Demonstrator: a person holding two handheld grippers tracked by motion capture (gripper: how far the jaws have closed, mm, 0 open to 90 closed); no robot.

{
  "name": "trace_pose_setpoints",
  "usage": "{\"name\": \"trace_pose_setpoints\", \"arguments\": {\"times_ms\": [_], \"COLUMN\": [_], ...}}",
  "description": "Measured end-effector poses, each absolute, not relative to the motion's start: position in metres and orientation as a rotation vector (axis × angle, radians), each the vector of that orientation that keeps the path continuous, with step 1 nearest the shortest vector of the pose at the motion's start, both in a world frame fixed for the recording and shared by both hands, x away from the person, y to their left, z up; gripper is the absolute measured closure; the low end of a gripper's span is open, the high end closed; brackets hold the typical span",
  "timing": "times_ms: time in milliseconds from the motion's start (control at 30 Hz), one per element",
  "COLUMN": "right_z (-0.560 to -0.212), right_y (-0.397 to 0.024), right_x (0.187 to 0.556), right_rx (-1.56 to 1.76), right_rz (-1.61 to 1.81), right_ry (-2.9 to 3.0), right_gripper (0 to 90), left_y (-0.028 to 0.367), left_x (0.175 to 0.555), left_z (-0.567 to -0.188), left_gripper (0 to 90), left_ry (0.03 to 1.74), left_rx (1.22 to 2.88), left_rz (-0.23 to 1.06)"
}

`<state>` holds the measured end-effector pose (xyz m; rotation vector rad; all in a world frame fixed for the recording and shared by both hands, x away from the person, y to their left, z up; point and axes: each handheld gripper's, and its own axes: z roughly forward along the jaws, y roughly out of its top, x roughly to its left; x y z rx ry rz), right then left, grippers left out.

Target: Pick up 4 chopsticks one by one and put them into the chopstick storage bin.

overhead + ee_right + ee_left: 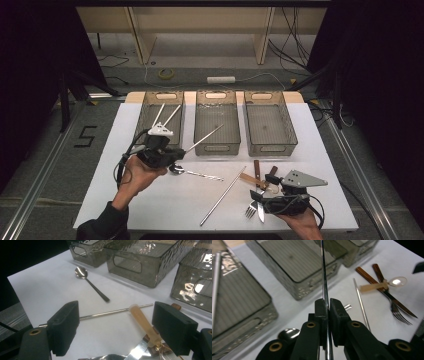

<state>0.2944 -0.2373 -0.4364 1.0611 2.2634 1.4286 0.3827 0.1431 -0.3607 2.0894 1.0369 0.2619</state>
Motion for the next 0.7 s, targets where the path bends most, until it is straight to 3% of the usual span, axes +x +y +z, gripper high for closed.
{"name": "trace_pose_setpoints", "arguments": {"times_ms": [700], "right_z": [-0.436], "right_y": [-0.238], "right_x": [0.295], "right_rx": [1.061], "right_rz": [1.436], "right_ry": [2.264], "right_gripper": [23.0], "left_y": [0.194], "left_x": [0.449], "left_z": [-0.351], "left_gripper": [84.6], "left_ry": [1.228], "left_rx": [1.939], "left_rz": [0.427]}}
